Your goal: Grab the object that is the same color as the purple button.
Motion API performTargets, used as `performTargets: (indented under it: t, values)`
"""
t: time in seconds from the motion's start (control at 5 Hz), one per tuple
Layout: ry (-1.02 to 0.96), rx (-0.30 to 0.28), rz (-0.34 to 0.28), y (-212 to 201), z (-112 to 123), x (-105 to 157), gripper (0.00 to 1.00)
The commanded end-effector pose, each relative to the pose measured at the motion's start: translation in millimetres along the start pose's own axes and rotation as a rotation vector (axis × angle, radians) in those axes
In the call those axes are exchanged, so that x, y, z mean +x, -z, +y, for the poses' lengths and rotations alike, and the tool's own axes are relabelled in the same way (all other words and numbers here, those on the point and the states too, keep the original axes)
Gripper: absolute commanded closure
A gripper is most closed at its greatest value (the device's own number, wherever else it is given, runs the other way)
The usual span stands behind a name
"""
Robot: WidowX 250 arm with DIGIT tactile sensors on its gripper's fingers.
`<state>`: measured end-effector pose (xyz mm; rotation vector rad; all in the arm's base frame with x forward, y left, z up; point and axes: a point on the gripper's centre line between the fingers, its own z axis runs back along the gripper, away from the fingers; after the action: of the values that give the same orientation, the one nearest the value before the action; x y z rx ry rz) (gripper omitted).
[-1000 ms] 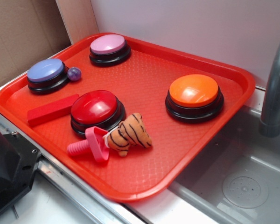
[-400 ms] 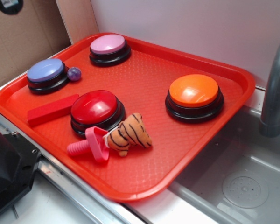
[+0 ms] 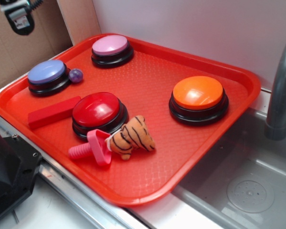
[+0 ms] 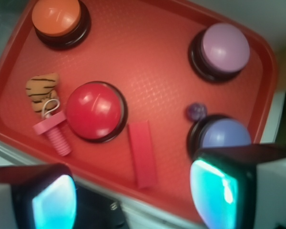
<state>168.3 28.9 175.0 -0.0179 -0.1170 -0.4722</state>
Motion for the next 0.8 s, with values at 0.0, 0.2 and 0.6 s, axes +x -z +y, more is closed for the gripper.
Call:
performTargets:
  t: [0.0,0.2,0.6]
  values:
    - [0.217,-0.044,-0.090,44.9,38.9,16.5,0.00]
    - [0.290,-0.031,-0.069,64.1,50.1,22.9,0.00]
    - [0.391,-0.030,-0.063,98.6,68.6,27.7,0.00]
